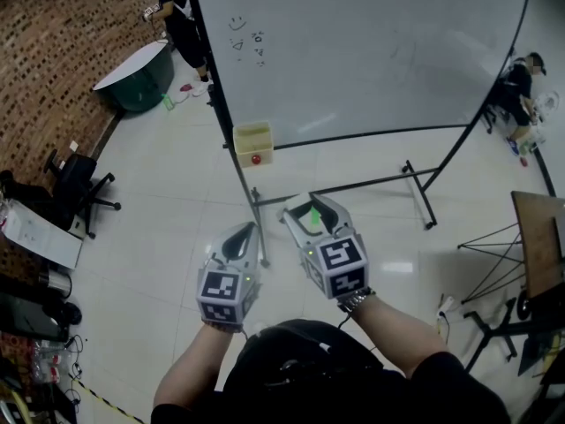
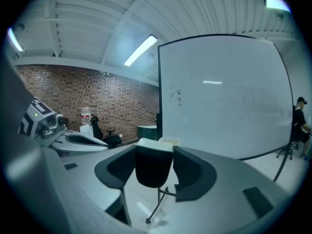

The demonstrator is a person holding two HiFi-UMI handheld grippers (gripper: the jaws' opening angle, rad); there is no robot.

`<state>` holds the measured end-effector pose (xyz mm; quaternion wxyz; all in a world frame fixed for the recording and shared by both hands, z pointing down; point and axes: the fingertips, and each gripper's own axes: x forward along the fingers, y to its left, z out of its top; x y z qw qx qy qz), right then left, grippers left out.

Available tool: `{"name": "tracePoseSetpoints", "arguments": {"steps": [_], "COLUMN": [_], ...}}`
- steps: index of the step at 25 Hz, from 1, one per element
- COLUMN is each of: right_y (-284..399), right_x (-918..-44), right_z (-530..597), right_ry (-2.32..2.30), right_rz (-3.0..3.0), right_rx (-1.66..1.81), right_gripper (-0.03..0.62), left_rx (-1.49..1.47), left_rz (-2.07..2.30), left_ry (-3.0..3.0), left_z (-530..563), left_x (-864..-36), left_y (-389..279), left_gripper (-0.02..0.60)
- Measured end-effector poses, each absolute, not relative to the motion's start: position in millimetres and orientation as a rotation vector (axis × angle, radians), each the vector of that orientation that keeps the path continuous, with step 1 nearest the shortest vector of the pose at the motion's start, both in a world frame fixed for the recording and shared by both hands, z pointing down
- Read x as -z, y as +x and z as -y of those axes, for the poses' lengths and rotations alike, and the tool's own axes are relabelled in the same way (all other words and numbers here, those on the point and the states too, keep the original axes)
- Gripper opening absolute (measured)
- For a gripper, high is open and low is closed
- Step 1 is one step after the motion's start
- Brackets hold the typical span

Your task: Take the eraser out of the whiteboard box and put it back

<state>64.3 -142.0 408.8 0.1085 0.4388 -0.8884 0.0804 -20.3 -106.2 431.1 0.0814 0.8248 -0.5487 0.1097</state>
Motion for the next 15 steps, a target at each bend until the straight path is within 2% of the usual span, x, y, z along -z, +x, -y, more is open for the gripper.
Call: {"name": "tracePoseSetpoints", "arguments": {"steps": [15], "right_y": [23.0], "right_x": [-402.2], "right_z": [129.8], "right_ry": [1.337], "right_rz": [2.602], "right_rx": [-0.231], "right_gripper": [0.265], "left_rx": [-0.324], "left_rz": [1.595], "left_ry": [2.528], "left_z": [103.4], "left_x": [-415.6], "left_y": [-58.1], "left_gripper": [-0.002]}}
